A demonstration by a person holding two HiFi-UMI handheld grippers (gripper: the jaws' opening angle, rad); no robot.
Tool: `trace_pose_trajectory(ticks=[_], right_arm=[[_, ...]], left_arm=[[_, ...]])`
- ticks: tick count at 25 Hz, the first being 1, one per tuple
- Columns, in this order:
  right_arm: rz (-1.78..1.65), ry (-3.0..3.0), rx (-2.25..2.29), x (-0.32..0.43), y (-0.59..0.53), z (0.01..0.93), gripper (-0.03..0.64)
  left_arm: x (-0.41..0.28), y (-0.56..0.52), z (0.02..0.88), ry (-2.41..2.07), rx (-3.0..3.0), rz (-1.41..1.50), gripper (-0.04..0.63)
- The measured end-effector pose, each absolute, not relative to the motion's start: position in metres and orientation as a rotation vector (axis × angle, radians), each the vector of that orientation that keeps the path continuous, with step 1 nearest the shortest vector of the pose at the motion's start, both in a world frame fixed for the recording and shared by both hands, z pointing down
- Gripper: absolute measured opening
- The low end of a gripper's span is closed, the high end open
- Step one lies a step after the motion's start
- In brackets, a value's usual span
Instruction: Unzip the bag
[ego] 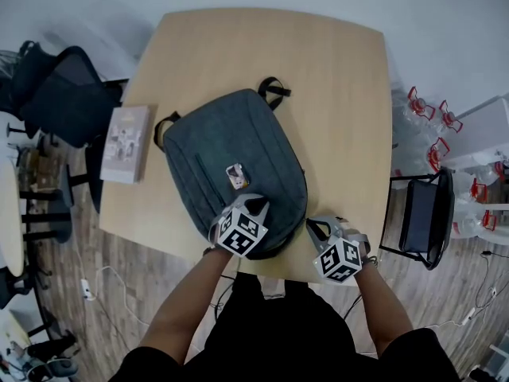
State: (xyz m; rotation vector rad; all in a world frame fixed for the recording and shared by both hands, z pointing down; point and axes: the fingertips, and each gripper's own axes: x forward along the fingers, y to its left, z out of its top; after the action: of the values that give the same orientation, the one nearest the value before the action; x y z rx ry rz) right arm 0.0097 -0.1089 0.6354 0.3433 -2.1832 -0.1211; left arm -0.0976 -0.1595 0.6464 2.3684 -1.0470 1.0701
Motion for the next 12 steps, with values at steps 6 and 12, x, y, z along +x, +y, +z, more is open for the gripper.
trace_pose_trajectory(ticks=[6, 12], right_arm=[[-0.1, -2.182, 0.348, 0.007, -0.089, 0.631, 0.011], [-0.081, -2.147, 0.39, 0.006, -0.083, 0.628, 0.011]], left_arm=[[-0.085, -0.179, 0.645, -1.147, 2.309, 1.041, 0.041], [-0.078, -0.199, 0.644, -1.2, 2.239, 0.977, 0.038]])
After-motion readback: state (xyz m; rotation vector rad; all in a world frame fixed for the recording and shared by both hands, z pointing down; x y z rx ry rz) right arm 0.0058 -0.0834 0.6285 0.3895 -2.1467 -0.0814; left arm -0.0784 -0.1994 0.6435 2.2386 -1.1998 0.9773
